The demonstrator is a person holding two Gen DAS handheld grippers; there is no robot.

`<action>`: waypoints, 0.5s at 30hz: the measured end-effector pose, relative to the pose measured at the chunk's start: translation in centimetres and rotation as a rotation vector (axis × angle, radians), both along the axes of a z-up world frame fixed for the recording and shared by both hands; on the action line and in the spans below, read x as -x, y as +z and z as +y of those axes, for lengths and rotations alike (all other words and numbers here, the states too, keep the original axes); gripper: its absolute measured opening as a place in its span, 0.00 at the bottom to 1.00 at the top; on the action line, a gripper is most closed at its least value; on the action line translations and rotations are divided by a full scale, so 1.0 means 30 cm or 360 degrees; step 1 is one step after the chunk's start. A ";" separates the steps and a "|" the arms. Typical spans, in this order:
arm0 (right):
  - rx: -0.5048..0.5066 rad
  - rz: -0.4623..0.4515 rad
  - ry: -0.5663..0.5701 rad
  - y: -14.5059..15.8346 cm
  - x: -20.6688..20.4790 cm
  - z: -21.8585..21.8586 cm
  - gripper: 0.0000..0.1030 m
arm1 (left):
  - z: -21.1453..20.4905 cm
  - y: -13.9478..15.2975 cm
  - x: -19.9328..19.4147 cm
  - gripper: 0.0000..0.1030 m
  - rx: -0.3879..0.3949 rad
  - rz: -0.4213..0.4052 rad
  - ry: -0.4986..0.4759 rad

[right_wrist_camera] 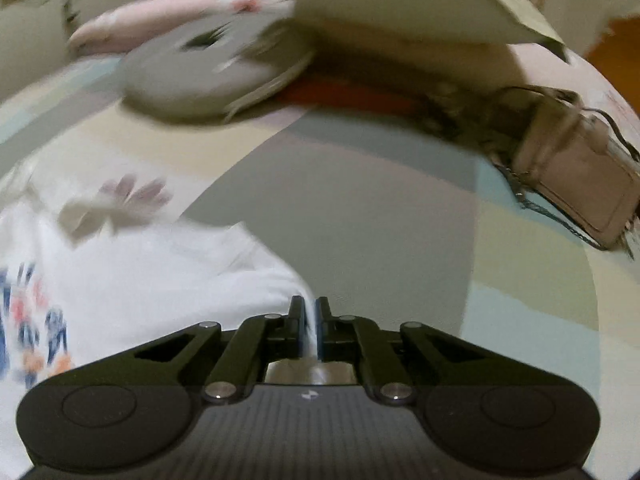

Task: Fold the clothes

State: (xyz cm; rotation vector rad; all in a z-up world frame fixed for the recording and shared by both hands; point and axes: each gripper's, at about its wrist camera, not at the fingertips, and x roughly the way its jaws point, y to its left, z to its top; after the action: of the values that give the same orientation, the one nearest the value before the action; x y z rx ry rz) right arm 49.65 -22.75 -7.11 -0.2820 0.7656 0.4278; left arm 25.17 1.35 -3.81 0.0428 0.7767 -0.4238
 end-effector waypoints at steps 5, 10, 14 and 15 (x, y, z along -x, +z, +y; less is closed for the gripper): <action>-0.0012 0.0088 -0.0083 -0.020 -0.077 -0.012 0.09 | 0.004 0.003 0.006 0.86 0.0001 -0.0014 0.0013; -0.0194 0.0081 -0.0150 0.063 0.034 -0.126 0.14 | 0.035 0.012 0.019 0.86 0.0025 -0.0027 0.0026; -0.0226 0.0128 -0.0123 0.091 0.185 -0.191 0.17 | 0.031 0.007 0.010 0.86 0.0051 -0.0012 0.0035; -0.0190 0.0149 -0.0121 0.072 0.227 -0.200 0.22 | 0.025 0.003 0.010 0.86 0.0052 -0.0007 0.0027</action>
State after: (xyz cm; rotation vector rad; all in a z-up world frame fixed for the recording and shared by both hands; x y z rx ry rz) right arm 42.83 -28.74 -4.94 -0.1214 0.8364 0.4152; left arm 24.88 2.09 -3.72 0.0067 0.7651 -0.4199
